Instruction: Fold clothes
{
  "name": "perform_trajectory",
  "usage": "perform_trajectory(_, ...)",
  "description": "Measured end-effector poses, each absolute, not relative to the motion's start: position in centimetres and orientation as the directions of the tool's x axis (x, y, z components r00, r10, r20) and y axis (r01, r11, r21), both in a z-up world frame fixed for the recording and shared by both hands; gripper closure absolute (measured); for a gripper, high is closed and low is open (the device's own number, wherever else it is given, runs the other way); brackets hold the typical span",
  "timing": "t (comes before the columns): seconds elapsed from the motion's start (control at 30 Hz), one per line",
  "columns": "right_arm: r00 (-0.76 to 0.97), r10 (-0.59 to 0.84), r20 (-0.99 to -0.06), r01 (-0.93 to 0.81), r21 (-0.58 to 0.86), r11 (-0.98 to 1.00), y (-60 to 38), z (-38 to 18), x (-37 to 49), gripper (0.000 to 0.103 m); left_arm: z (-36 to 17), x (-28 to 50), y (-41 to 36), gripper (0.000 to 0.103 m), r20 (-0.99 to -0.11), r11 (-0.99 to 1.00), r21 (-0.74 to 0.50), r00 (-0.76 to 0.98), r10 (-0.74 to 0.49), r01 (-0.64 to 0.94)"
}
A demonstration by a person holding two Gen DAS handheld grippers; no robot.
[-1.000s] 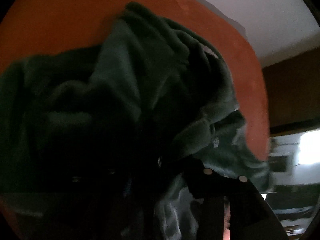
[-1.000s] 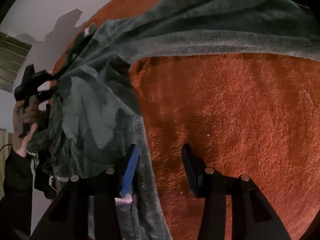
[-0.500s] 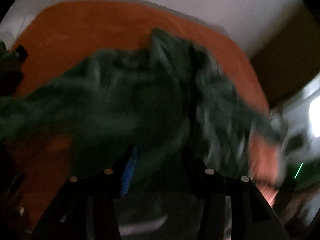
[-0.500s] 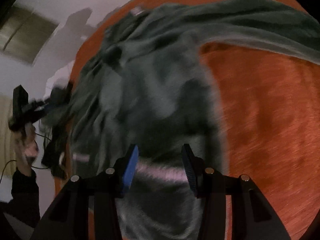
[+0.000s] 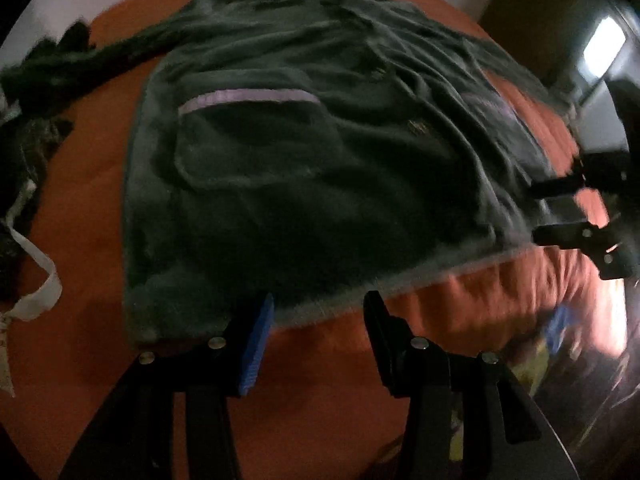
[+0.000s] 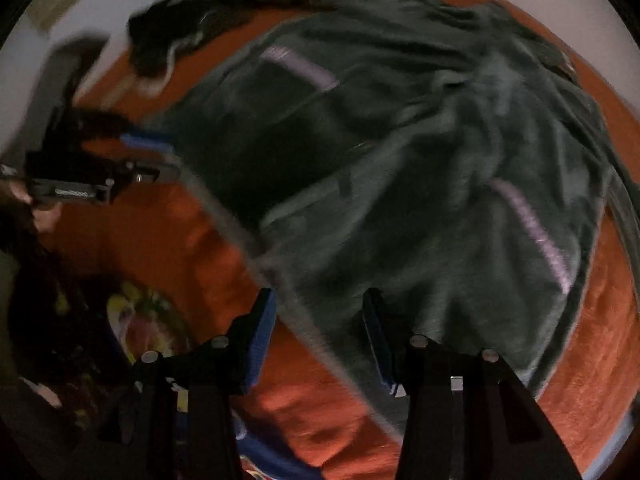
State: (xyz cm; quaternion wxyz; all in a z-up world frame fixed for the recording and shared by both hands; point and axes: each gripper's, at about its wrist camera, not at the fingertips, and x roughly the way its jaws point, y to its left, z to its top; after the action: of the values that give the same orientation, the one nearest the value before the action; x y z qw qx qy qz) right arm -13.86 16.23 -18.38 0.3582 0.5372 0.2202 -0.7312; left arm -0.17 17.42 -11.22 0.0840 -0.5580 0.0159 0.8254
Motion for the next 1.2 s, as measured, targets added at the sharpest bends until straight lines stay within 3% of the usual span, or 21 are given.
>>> perform_trajectory(0.23, -0.334, -0.211, -0.919, 0.743, -0.118, -0.659, 12.9, -18.1, -11.6, 0.059, -12.3, 3.2, 17.4, 0.054, -0.926, -0.999, 0.015, -0.378, 0.0, -0.037)
perform_trajectory(0.47, -0.414, -0.037, -0.91, 0.725, -0.305, -0.617, 12.4, -19.5, -11.4, 0.059, -12.1, 2.7, 17.0, 0.054, -0.901, -0.994, 0.098, -0.418, -0.112, 0.055)
perform_trajectory(0.63, -0.376, 0.002, -0.927, 0.684, -0.279, -0.675, 14.5, -20.5, -11.6, 0.059, -12.2, 2.1, 15.1, 0.054, -0.893, -0.988, 0.094, -0.428, -0.137, 0.121)
perform_trajectory(0.73, -0.373, -0.004, -0.928, 0.703, -0.28, -0.653, 14.6, -21.2, -10.3, 0.052, -12.8, 2.0, 13.8, 0.054, -0.886, -0.971, 0.141, -0.414, -0.21, 0.192)
perform_trajectory(0.93, -0.57, 0.056, -0.819, 0.701, -0.521, -0.486, 12.6, -22.9, -7.2, 0.053, -13.6, 2.0, 11.3, 0.054, -0.901, -0.953, 0.098, -0.38, -0.207, 0.288)
perform_trajectory(1.0, -0.621, 0.06, -0.781, 0.671, -0.57, -0.475, 12.2, -23.0, -6.9, 0.06, -13.6, 2.4, 10.9, 0.054, -0.903, -0.951, 0.081, -0.382, -0.196, 0.297)
perform_trajectory(1.07, -0.654, 0.066, -0.753, 0.639, -0.598, -0.484, 12.0, -22.9, -7.1, 0.074, -14.0, 2.4, 11.2, 0.054, -0.902, -0.95, 0.081, -0.385, -0.199, 0.301)
perform_trajectory(1.2, -0.696, 0.07, -0.715, 0.596, -0.629, -0.499, 12.0, -22.2, -6.9, 0.078, -14.1, 2.9, 11.4, 0.054, -0.896, -0.948, 0.09, -0.391, -0.21, 0.304)
